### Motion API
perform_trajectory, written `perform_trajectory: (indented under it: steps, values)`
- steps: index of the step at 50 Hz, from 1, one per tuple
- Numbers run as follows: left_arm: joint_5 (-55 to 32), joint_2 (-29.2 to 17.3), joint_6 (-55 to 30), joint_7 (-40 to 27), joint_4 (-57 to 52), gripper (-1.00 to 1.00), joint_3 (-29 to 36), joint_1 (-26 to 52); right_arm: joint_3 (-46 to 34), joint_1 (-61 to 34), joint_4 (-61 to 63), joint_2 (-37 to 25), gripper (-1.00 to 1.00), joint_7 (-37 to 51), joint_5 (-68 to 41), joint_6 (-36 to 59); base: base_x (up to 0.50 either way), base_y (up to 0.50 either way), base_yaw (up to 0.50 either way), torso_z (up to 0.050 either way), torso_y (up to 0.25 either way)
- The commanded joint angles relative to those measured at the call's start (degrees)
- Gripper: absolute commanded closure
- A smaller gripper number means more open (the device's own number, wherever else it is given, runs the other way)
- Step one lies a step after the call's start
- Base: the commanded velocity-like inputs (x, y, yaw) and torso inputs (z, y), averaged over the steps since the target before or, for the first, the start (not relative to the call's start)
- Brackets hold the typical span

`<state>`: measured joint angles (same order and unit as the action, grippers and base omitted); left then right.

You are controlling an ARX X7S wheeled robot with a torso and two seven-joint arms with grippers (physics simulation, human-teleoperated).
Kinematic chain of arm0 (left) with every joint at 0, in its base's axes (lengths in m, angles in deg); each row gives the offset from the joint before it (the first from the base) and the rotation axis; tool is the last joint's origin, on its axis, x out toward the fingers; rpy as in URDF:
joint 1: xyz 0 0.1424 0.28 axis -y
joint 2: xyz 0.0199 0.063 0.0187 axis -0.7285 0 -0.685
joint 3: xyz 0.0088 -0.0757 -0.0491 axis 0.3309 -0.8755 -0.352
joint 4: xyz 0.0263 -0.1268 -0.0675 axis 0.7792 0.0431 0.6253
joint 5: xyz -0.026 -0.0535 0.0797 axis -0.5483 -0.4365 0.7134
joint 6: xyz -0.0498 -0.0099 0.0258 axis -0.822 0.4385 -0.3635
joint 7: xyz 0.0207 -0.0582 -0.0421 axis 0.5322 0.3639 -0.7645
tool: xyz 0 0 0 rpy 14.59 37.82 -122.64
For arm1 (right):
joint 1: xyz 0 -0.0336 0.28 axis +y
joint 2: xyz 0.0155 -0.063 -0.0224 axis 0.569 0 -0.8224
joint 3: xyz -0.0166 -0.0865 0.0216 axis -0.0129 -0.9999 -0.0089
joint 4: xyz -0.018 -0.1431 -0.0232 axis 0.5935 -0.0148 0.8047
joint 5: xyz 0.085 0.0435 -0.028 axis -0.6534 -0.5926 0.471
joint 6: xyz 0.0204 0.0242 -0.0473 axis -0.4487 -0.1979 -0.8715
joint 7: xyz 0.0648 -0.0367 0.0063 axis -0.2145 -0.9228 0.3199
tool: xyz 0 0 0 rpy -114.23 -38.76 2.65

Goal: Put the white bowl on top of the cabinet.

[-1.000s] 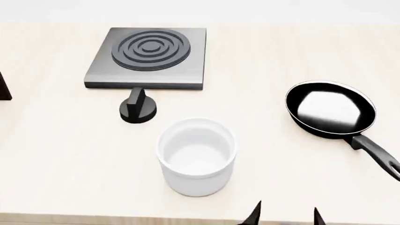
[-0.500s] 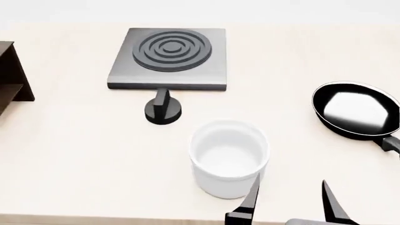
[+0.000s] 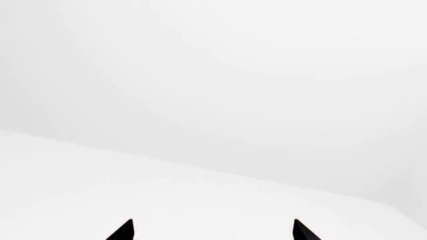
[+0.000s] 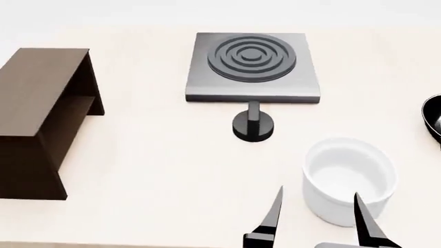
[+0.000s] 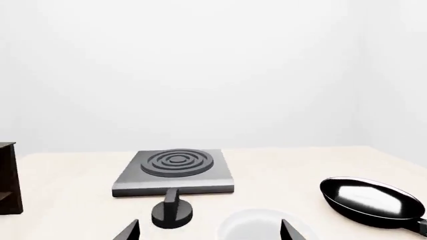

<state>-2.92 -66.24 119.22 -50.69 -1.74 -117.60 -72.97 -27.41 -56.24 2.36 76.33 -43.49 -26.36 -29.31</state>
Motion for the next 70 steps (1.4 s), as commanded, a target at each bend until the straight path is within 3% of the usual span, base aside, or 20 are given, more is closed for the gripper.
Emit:
perform_trajectory:
  steps: [1,13,32,47,54,70]
  values:
    - [-0.05,-0.32,0.25,-0.37,0.13,-1.00,0.47,-0.07,-0.17,-0.04,0.27,-0.41,-1.00,0.59,-0.61,-0.14,0.04,0.50,0.00,0.000,0.000]
    - [-0.32,-0.55,0.60,-0.57,0.32,-1.00,0.83,-0.18,-0.19,-0.18,0.10,-0.72,-1.00,1.00,-1.39,-0.59,0.03,0.47,0.00,0.000,0.000]
    - [-0.59,-0.85,1.09,-0.86,0.65,-1.00,1.39,-0.34,-0.54,0.16,-0.18,-1.23,-1.00,0.81,-3.04,-2.60,0.01,0.00,0.00,0.000,0.000]
    - [-0.64,-1.16,1.32,-1.18,0.88,-1.00,1.73,-0.41,-0.70,-0.20,-0.13,-1.78,-1.00,1.70,-3.67,-1.62,0.48,0.00,0.00,0.000,0.000]
    - [-0.61,-1.25,1.43,-1.37,0.86,-1.00,1.88,-0.49,-1.73,-0.01,0.03,-2.57,-1.00,2.21,-1.72,-2.73,0.04,0.00,0.00,0.000,0.000]
    - [-0.99,-1.44,1.87,-1.47,1.07,-1.00,2.11,-0.65,-2.18,0.09,0.13,-2.91,-1.00,2.88,-1.84,-3.20,0.00,0.49,0.00,0.000,0.000]
